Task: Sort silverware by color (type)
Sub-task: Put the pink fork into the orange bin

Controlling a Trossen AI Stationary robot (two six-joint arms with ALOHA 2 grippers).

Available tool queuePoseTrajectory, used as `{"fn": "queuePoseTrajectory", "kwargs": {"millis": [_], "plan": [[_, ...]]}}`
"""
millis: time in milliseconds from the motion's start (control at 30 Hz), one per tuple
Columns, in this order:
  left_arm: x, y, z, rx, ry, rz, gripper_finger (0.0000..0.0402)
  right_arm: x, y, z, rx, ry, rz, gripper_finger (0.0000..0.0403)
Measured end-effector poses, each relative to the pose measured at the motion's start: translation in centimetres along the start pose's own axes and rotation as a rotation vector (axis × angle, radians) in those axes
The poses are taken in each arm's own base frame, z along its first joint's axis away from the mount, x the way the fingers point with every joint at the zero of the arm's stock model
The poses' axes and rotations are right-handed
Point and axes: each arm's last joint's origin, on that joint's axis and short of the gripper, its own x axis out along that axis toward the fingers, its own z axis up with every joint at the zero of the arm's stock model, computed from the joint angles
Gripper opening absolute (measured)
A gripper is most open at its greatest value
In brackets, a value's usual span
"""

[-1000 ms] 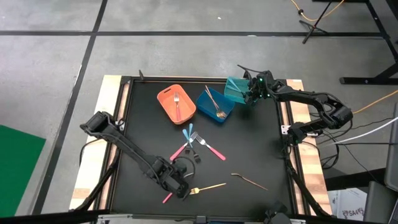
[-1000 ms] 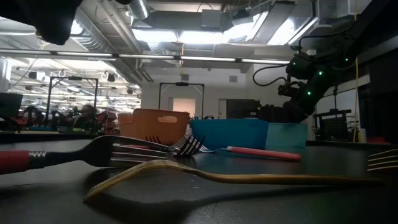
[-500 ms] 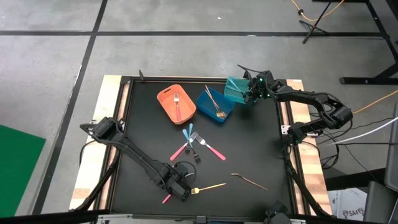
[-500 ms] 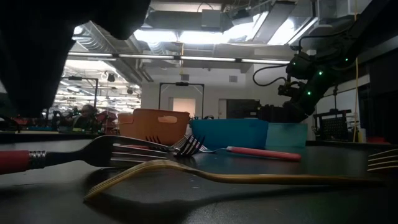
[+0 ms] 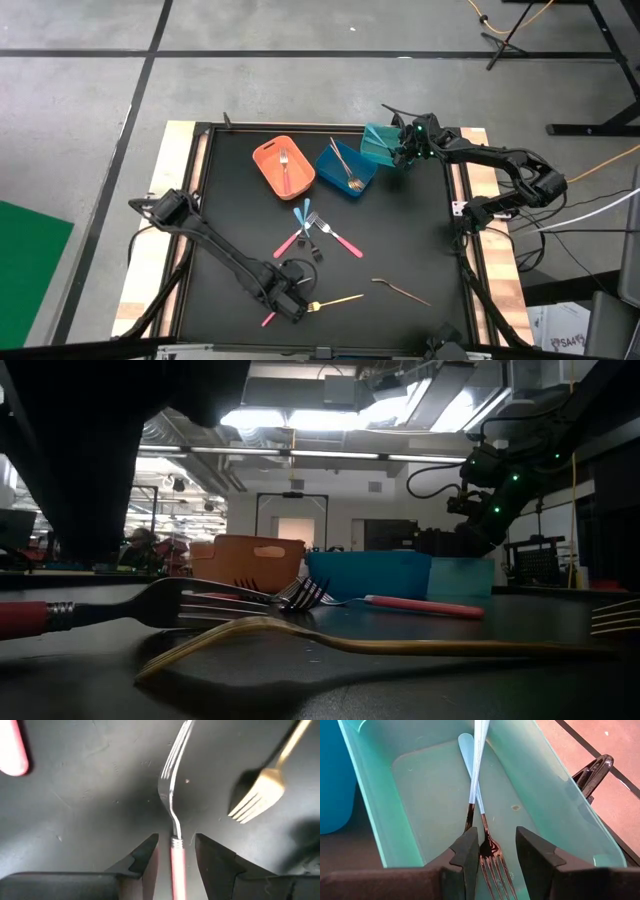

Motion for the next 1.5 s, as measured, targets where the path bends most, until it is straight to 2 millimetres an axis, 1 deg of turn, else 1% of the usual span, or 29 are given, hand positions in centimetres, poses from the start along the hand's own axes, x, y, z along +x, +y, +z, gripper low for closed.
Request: {"fn": "queuePoseTrajectory", "kwargs": {"millis": [233,333,500,733,1400,1500], "plan": [[2.0,-0.1,-0.3,0.002,0.05,0.04,0.0122,0.0,0.0,0.0,0.0,0.0,0.001,0.0124],[2.4,-0.1,-0.4,0.003,0.066,0.042,0.0122,0.0,0.0,0.0,0.0,-0.002,0.005,0.0124],[2.5,-0.1,-0.6,0.01,0.061,0.043,0.0121,0.0,0.0,0.0,0.0,-0.003,0.009,0.0124],[2.4,-0.1,-1.2,0.022,0.063,0.052,0.0121,0.0,0.0,0.0,0.0,-0.003,0.01,0.0124],[2.5,-0.1,-1.3,0.031,0.041,0.063,0.0121,0.0,0.0,0.0,0.0,-0.003,0.01,0.0124],[2.7,0.0,-1.4,0.031,0.041,0.061,0.0114,0.0,0.0,0.0,0.0,-0.003,0.01,0.0124]]}}
